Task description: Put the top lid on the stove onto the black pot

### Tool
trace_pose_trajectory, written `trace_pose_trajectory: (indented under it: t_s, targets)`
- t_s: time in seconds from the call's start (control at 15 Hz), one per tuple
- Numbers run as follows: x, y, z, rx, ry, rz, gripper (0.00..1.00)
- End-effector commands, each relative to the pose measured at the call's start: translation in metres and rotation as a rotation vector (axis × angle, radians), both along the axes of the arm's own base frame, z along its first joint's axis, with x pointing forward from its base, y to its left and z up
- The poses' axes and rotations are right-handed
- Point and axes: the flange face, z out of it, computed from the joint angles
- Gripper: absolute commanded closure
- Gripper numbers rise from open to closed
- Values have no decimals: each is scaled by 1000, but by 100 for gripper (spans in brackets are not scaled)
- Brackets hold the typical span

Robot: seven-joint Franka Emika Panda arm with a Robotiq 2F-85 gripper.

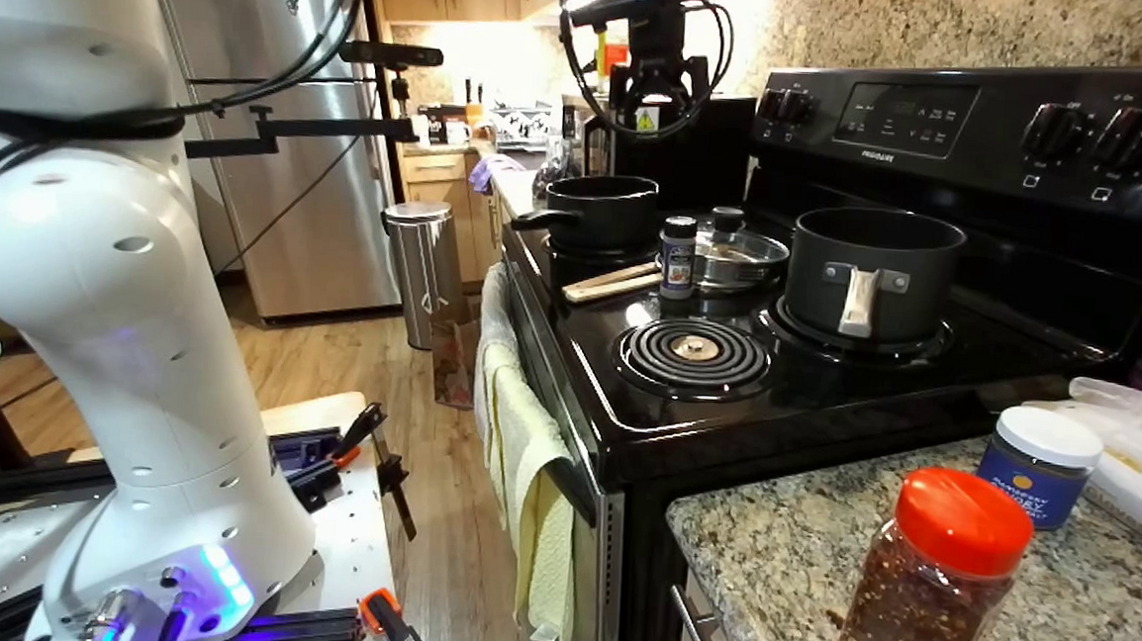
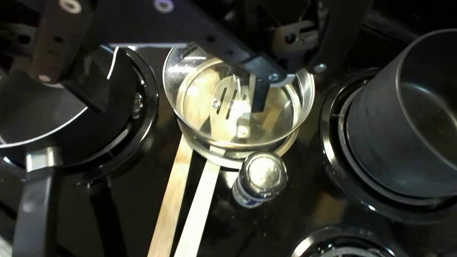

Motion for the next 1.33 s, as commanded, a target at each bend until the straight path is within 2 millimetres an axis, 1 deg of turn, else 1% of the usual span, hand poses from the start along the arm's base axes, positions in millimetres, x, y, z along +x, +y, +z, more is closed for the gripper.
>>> trace_pose_trajectory:
  t_s: [0.0,0.27,0.47,0.6,0.87,1.27]
  targets:
    - [53,1,-7,-17,-12,-10,0]
    - [92,-1,-28,-3,-14,-31,0]
    - [113,-4,-48,-2,-16,-48,0]
    - [123,-6,-56,-12,-12,-59,0]
    - [134,-8,-65,-9,9,-71,0]
    - [135,-7,-63,-27,79,-85,0]
